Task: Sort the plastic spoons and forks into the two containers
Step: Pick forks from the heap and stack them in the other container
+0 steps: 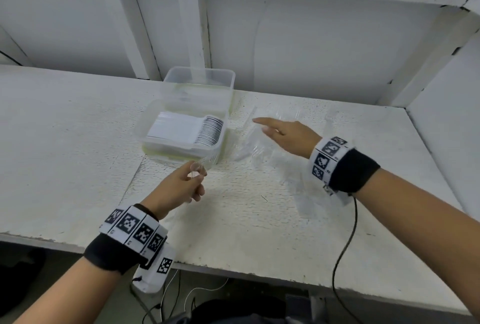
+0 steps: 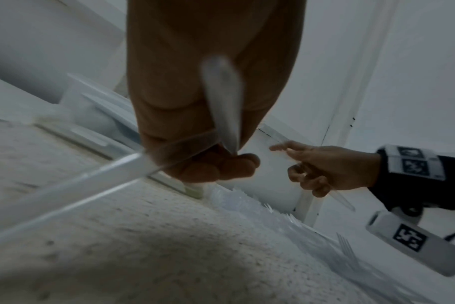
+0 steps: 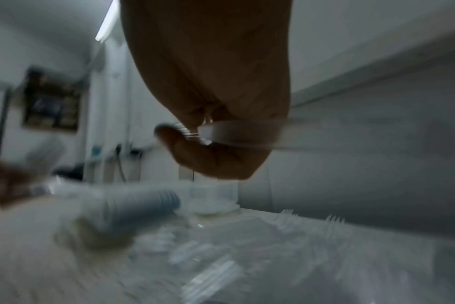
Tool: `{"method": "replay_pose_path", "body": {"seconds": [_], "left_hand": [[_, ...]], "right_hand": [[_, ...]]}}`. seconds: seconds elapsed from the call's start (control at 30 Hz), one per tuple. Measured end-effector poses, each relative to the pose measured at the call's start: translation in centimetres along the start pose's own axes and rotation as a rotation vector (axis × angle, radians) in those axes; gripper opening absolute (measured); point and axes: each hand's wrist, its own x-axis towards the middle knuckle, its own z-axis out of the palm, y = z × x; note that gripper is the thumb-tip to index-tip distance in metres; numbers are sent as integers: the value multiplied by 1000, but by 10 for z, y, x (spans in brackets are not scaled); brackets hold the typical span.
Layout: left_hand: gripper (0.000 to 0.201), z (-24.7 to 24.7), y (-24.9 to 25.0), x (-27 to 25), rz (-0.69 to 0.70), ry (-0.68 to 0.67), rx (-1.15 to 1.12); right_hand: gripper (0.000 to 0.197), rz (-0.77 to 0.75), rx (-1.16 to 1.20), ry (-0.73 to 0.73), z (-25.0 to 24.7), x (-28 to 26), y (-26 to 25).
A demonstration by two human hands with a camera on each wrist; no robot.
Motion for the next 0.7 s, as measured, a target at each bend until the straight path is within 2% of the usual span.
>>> {"method": "replay_pose_path", "body": {"seconds": [0.07,0.2,0.43,0.57,0.7], "left_hand": [[15,0,-1,-1,1,-2,0],[18,1,0,-1,-3,22,-25],[22,1,0,3,11,86,-98],[22,2,1,5,16,102,-116],[21,5,4,6,28,102,-115]], "right_hand": [[50,-39,-302,-84,2,19,11],[52,-69,-517,-188,8,47,28],[43,-121,-532,-204,18,58,34],[26,-216,-525,-163,21,52,28],[24,-296,-452,-181,28,42,25]]}}
